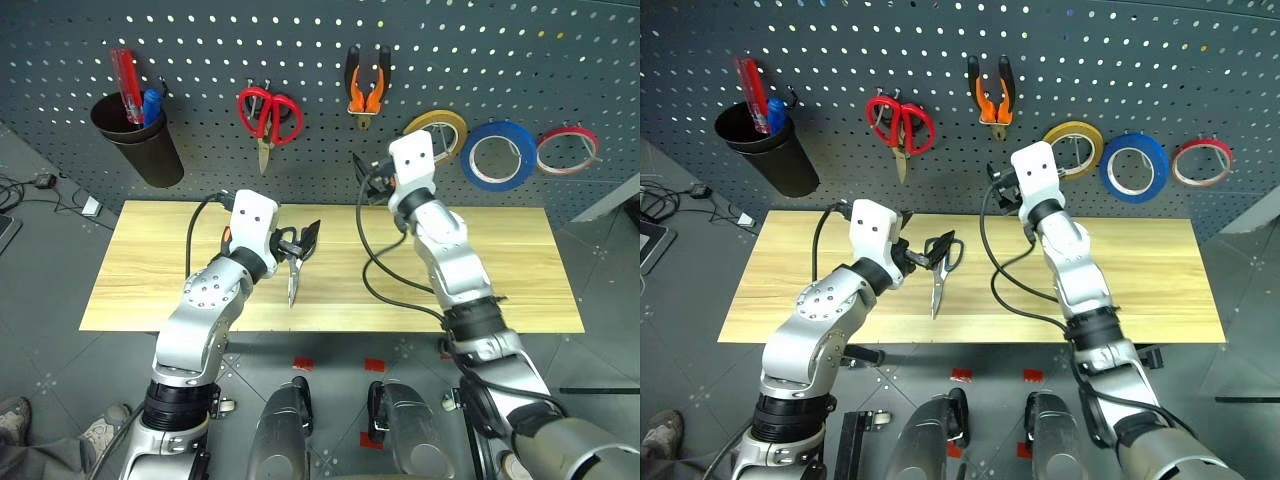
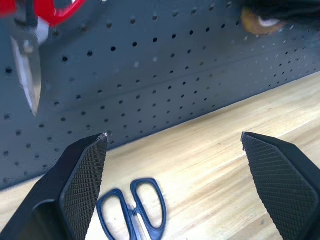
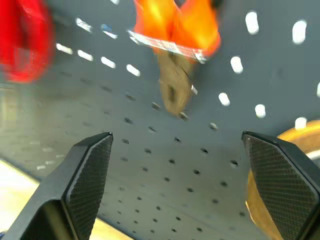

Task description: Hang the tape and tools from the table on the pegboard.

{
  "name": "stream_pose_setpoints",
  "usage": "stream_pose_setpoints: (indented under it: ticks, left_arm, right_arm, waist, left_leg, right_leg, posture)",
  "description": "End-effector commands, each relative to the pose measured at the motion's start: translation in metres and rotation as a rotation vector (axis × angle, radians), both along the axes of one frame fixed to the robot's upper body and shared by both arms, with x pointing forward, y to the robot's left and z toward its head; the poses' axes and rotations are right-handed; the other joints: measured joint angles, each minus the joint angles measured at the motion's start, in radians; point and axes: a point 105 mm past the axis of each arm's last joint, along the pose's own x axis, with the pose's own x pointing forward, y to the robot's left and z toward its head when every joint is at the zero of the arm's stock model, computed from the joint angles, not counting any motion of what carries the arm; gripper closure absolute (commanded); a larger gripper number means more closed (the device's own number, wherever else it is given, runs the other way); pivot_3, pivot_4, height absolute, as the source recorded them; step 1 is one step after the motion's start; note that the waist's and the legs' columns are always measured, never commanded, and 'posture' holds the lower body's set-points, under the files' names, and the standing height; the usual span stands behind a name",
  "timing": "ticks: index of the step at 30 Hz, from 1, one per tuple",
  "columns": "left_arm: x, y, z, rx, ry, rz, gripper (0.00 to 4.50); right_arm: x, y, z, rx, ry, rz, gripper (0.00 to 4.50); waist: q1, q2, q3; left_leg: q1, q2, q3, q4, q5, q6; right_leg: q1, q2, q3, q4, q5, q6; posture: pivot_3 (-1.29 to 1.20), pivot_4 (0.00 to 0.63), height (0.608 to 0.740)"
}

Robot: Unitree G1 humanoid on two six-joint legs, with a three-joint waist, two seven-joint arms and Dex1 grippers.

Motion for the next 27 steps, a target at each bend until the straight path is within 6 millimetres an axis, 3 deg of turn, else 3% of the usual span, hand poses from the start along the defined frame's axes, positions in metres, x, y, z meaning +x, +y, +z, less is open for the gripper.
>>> stream_pose_setpoints:
  ticks: [1, 4, 9, 19, 27]
  left_arm:
    - [-0.001, 0.021, -0.007, 0.028, 0.022, 0.193, 0.0]
    - [-0.004, 0.039, -0.025, -0.012, 0.107, 0.35, 0.0]
    - [-0.005, 0.045, -0.056, -0.072, 0.267, 0.446, 0.0]
    - [0.017, 0.036, -0.104, -0.121, 0.501, 0.465, 0.0]
    - [0.038, 0.018, -0.117, -0.051, 0.553, 0.403, 0.0]
  right_arm:
    - [-0.052, 0.02, -0.011, -0.056, 0.088, 0.305, 0.08]
    - [-0.089, 0.021, -0.038, -0.132, 0.253, 0.485, 0.08]
    - [-0.105, 0.015, -0.066, -0.209, 0.389, 0.525, 0.08]
    - [-0.109, 0.024, -0.068, -0.224, 0.41, 0.557, 0.08]
    - [-0.111, 0.028, -0.066, -0.212, 0.414, 0.57, 0.08]
  waist:
    - [0.0, 0.0, 0.0]
    - [0.0, -0.001, 0.0]
    - [-0.005, -0.002, -0.001]
    - [-0.006, -0.002, -0.001]
    - [-0.008, -0.003, 0.0]
  left_leg:
    - [0.0, 0.0, 0.0, 0.0, 0.0, 0.0]
    - [0.0, -0.001, -0.001, -0.001, -0.001, 0.001]
    - [0.001, -0.001, -0.002, 0.0, -0.003, 0.005]
    - [0.001, -0.001, -0.001, 0.0, -0.001, 0.001]
    - [0.001, -0.001, -0.001, 0.0, 0.0, 0.001]
  right_leg:
    - [0.0, 0.0, 0.0, 0.0, 0.0, 0.0]
    - [0.001, 0.0, 0.0, -0.001, 0.0, 0.001]
    - [0.001, 0.0, -0.001, 0.001, 0.0, 0.001]
    - [0.001, 0.0, -0.001, 0.001, 0.0, 0.0]
    - [0.001, 0.0, -0.001, 0.0, 0.0, 0.0]
  posture:
    - [-0.14, 0.302, 0.74]
    - [-0.15, 0.301, 0.74]
    - [-0.16, 0.305, 0.74]
    - [-0.17, 0.31, 0.74]
    - [-0.19, 0.311, 0.74]
